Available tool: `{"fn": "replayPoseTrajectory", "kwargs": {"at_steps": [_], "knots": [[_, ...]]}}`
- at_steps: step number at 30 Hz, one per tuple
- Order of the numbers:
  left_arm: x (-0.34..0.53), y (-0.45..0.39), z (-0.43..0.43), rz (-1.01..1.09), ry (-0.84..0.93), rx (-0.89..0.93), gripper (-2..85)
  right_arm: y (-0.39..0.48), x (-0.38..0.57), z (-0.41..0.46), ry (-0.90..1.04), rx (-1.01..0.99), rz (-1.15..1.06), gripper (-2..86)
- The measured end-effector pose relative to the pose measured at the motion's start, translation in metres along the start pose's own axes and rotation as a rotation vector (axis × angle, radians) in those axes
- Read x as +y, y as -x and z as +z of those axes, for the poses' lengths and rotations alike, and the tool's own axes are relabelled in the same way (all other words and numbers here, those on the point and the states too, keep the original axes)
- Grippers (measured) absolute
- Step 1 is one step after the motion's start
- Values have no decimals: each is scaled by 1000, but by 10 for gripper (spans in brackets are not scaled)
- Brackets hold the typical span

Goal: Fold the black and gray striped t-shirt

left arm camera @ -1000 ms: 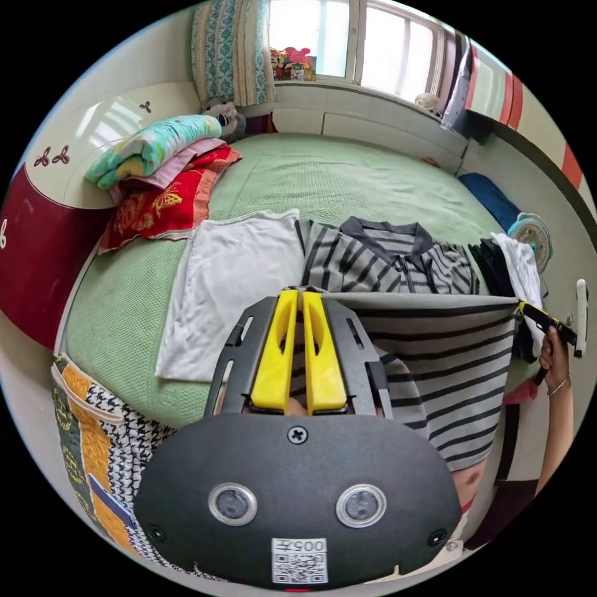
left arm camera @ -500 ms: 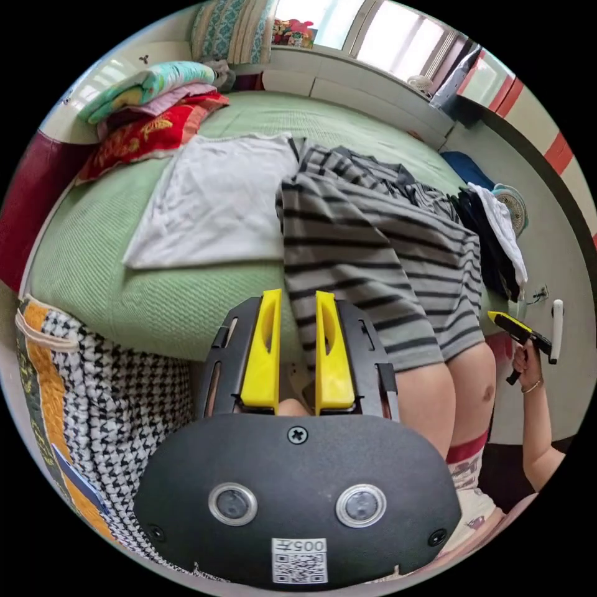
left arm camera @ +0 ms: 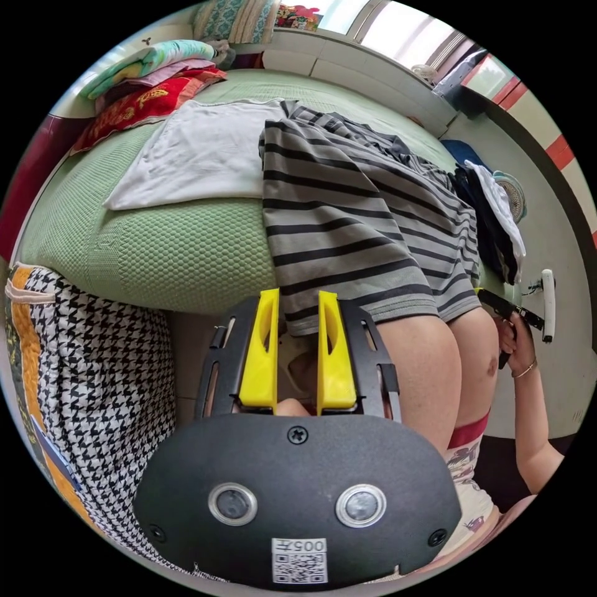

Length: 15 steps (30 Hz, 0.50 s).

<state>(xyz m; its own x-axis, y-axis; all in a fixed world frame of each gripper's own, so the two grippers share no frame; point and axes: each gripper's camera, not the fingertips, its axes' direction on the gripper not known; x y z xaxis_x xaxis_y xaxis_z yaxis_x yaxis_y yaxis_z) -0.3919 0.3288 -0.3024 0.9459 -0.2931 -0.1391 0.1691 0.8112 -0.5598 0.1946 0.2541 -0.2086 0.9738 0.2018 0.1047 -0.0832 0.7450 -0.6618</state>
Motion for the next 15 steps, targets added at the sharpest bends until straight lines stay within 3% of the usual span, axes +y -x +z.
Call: {"fn": "replayPoseTrajectory", "kwargs": {"at_steps": [7, 15], "knots": [[8, -11, 0, -7, 56, -39, 109, -46, 11, -44, -131, -37, 155, -16], [19, -24, -5, -39, 86, -82, 116, -53, 33, -46, -87, -2, 152, -16]]}}
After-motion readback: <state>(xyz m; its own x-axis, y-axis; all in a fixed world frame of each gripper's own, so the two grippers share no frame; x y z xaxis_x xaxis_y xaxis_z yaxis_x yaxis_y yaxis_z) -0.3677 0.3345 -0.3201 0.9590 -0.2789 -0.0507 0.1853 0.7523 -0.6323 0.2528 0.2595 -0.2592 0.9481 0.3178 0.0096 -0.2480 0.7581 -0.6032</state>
